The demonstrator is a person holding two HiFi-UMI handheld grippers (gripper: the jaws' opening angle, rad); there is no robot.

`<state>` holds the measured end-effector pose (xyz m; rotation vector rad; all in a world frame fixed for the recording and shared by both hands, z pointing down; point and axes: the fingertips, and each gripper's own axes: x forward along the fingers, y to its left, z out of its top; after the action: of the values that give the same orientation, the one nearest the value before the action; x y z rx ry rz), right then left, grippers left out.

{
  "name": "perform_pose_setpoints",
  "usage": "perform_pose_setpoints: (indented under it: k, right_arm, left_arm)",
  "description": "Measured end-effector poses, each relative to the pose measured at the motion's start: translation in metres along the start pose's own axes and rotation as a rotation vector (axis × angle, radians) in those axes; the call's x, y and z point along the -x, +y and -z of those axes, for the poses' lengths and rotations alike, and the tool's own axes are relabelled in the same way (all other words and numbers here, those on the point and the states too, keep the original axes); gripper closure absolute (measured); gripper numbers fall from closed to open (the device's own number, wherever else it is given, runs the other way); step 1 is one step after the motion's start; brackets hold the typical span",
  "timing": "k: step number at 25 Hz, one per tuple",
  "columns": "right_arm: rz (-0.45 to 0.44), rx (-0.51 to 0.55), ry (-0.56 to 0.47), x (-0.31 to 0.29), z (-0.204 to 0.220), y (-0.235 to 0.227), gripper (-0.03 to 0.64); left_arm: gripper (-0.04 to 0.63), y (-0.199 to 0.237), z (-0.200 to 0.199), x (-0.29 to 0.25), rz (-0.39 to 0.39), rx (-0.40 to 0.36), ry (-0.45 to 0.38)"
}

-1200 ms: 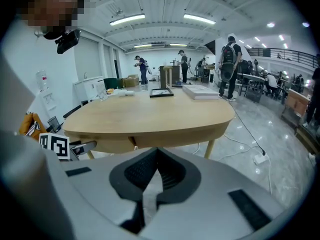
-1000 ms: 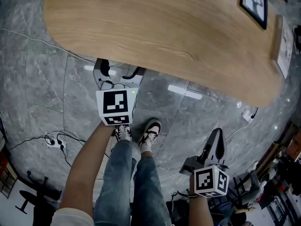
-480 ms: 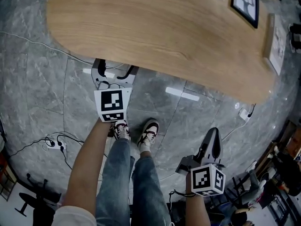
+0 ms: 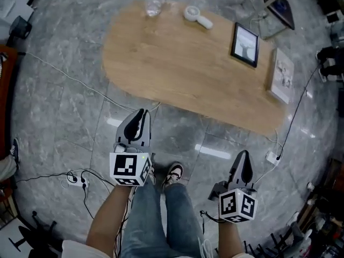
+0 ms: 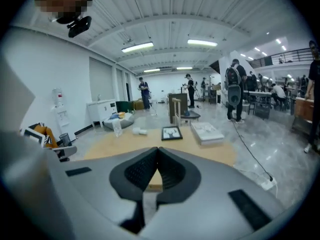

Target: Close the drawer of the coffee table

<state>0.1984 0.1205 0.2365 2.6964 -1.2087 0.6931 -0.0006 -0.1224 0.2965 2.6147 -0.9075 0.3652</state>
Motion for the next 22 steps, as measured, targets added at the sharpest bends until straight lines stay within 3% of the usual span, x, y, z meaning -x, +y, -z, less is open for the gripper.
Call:
perform_pose_setpoints:
  k: [6, 10, 15, 18, 22]
  right_arm:
    - [-0.111, -0.014, -0.203, 0.061, -0.122, 0.016, 0.617]
    - [-0.169, -0.059, -0.255, 0.114, -0.182, 0.008, 0.617]
    - [-0.135, -0.062, -0.308, 0.166, -0.237, -0.027, 0.617]
    - [-0.104, -0.067, -0.335, 0.183, -0.257, -0.042, 0.617]
    - [-0.080, -0.099, -0.354, 0.191, -0.260, -0.049, 0.617]
  left_arm:
    - [0.598, -0.033, -0.149, 0.087, -0.031, -0.012, -0.117]
    - [0.600, -0.060, -0.228, 0.155, -0.042, 0.047, -0.152]
    - [0.600, -0.099, -0.288, 0.208, -0.050, 0.000, -0.182]
    - [0.600, -0.115, -0.305, 0.213, -0.036, -0.051, -0.191]
    - [0.600, -0.132, -0.316, 0.205, 0.026, -0.059, -0.188]
